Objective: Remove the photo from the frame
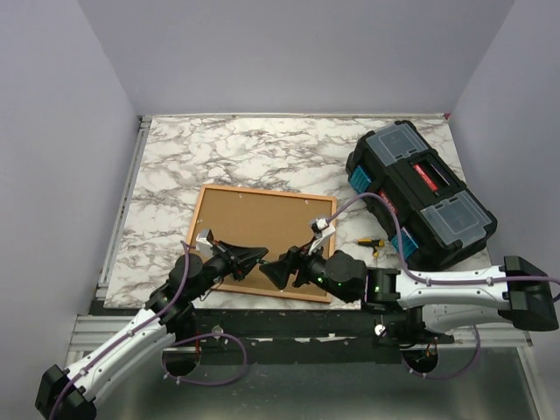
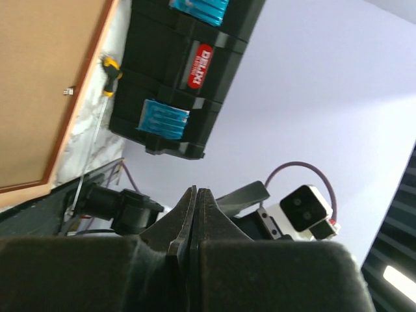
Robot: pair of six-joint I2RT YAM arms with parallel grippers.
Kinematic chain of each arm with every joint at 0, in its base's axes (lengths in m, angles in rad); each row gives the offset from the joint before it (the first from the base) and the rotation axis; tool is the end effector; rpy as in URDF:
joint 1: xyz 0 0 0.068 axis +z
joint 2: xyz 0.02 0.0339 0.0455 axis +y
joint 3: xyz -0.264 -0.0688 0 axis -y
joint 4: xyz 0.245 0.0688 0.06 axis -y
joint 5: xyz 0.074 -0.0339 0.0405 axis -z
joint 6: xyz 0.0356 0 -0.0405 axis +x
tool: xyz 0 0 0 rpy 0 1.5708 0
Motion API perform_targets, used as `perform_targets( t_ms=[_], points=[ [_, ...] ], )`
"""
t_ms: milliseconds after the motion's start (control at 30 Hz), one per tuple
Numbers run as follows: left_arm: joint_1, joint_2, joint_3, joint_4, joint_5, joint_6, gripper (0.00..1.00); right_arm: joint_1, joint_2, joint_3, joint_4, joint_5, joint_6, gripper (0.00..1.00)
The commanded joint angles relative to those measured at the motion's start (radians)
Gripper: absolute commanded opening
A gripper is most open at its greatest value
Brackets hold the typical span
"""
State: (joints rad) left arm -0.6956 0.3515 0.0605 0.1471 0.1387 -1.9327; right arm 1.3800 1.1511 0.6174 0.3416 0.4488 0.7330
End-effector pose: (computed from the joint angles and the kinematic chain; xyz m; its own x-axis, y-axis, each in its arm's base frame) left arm 0.0983 -0.0885 0.1759 -0.6528 -0.6616 0.3689 -0.3649 -0.1522 -0.9185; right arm 0.0641 0.2504 0.2614 -0.5648 0.2548 -0.7849 -0.5732 0.5632 0.5952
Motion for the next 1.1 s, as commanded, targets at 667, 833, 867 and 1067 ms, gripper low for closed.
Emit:
perform_targets(
  t_ms=[667, 833, 867, 1067],
  points=[
    [0.007, 0.056, 0.029, 0.135, 0.058, -0.077, 0.0, -0.047, 0.052, 0.005, 0.073, -0.061, -0.019, 0.55],
    [0.008, 0.052, 0.02, 0.139, 0.058, -0.08, 0.0, -0.052, 0.048, 0.0, 0.102, -0.048, -0.018, 0.56],
    [0.007, 0.052, 0.019, 0.141, 0.059, -0.08, 0.0, -0.055, 0.047, -0.001, 0.108, -0.048, -0.013, 0.56],
    [0.008, 0.054, 0.017, 0.146, 0.06, -0.08, 0.0, -0.068, 0.06, 0.011, 0.122, -0.071, -0.012, 0.5]
  ],
)
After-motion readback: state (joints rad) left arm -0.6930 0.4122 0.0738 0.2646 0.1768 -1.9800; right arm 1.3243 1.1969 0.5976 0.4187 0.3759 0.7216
